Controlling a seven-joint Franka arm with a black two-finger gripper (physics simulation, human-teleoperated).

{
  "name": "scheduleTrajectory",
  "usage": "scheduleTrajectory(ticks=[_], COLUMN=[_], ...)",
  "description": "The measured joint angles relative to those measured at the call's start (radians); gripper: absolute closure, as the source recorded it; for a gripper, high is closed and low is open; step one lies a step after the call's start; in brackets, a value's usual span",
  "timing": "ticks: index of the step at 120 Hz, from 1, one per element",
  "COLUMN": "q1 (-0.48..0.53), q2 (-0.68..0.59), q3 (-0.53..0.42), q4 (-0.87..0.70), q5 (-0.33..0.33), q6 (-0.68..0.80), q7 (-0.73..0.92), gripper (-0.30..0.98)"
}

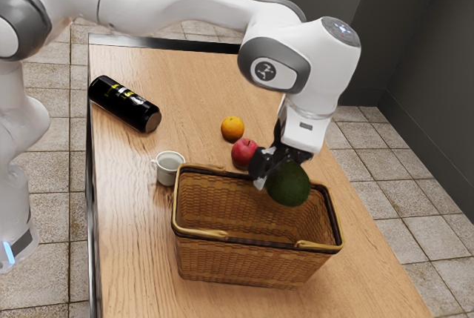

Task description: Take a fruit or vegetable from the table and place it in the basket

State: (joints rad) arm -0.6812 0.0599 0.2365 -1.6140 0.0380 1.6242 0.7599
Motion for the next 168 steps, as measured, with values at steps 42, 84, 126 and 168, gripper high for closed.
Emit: scheduleTrajectory(ticks=[42,84,126,168], q1=[0.052,0.408,0.545,0.598], q2=[0.004,0.074,0.121,0.160], q3=[0.028,0.031,0.030,0.031], q4=[0.087,0.110,0.082,-0.022], q5=[0.058,0.067,0.001,-0.063], q6=[-0.042,-0.049,-0.005,0.073], q7=[0.019,0.111,0.284,0.452], gripper=[0.01,0.00,0.00,0.00])
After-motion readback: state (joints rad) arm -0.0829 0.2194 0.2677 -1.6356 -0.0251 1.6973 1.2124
